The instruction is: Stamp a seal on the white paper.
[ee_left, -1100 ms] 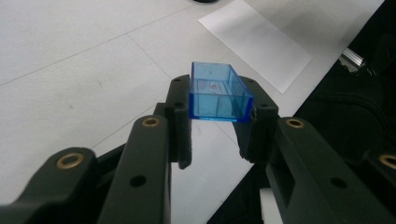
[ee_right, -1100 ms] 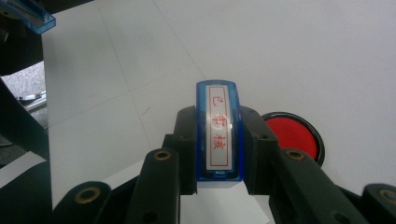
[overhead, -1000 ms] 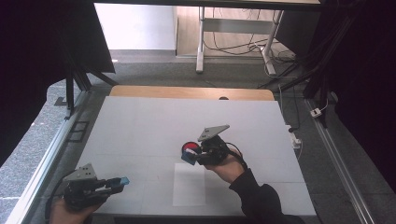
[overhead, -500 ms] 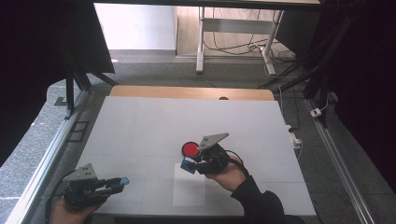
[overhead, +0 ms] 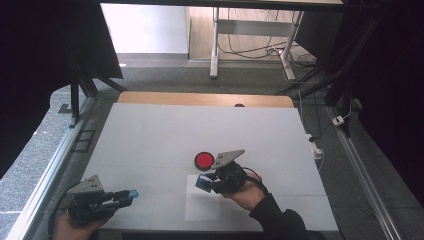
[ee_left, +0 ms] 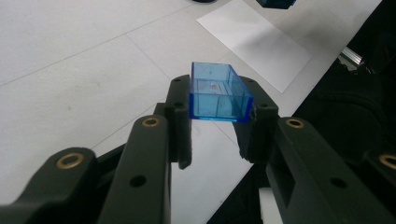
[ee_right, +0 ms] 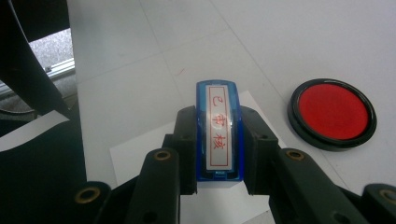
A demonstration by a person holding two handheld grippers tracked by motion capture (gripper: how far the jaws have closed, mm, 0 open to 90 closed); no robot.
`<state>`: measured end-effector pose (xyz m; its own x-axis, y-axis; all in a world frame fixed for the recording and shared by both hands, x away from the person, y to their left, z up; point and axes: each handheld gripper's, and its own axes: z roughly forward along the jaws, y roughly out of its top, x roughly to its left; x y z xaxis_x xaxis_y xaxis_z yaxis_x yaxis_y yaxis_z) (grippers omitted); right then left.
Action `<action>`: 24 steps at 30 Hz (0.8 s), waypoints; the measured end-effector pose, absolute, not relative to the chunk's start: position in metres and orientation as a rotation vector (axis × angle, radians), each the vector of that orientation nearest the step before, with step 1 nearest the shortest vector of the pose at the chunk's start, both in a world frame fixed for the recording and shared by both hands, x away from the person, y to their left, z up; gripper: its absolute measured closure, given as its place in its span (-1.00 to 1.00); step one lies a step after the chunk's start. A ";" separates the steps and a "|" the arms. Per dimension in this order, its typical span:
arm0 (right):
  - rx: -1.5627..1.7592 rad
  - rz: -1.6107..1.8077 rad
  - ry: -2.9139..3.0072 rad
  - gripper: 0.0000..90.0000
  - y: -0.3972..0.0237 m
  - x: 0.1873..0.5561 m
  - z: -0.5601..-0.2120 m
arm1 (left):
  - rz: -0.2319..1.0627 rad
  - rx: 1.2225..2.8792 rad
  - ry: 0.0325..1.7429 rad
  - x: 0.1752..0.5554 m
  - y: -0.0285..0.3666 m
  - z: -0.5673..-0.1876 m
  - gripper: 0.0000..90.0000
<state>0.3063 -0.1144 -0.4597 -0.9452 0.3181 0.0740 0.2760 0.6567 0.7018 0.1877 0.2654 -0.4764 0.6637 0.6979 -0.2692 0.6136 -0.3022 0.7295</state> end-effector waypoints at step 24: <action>0.463 1.060 2.858 0.57 -0.107 0.301 -0.481 | 0.118 2.009 1.019 0.188 0.266 -0.476 0.53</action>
<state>0.3013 -0.1074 -0.4810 -0.9533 0.2980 0.0489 0.2578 0.7188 0.6456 0.1880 0.2656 -0.4764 0.6626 0.6972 -0.2736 0.6160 -0.2995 0.7286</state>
